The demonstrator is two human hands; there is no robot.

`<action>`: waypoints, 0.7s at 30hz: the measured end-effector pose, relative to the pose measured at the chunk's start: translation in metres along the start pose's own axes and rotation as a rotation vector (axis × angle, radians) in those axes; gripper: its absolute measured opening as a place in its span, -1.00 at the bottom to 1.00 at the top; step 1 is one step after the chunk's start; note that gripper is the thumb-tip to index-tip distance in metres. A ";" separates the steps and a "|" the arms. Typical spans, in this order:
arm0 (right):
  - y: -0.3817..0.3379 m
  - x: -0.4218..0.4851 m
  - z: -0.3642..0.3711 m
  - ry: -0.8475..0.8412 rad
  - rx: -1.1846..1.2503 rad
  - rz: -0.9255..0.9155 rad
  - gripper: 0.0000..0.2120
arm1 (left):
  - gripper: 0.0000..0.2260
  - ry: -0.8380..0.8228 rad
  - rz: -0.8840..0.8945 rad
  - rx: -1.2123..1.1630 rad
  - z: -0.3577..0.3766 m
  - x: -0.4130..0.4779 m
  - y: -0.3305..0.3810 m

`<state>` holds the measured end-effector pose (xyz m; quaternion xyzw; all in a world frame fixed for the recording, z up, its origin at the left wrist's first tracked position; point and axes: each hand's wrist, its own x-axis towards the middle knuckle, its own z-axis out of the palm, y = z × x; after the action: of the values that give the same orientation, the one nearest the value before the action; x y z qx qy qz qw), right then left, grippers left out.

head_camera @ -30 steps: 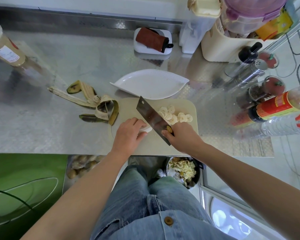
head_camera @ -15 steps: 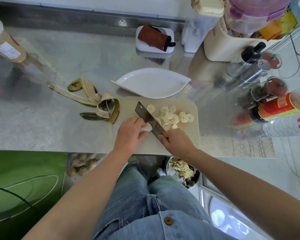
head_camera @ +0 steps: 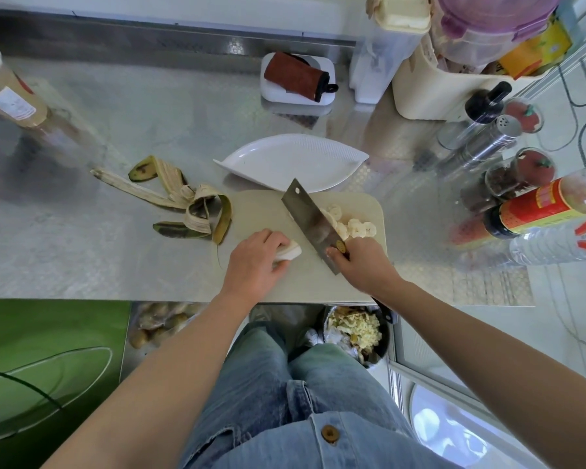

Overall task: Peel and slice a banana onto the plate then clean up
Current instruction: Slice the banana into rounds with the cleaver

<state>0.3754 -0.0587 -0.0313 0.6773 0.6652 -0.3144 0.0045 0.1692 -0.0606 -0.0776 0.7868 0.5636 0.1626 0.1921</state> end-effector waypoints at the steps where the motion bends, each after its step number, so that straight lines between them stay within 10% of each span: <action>1: 0.000 -0.001 -0.004 0.012 0.015 -0.004 -0.51 | -0.69 0.000 0.008 -0.006 0.001 0.001 0.002; 21: -0.010 -0.005 -0.014 -0.120 -0.180 -0.037 -0.56 | -0.75 0.047 -0.032 0.020 0.004 -0.001 0.002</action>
<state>0.3726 -0.0561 -0.0144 0.6417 0.7017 -0.2933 0.0992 0.1718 -0.0627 -0.0801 0.7753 0.5822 0.1725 0.1737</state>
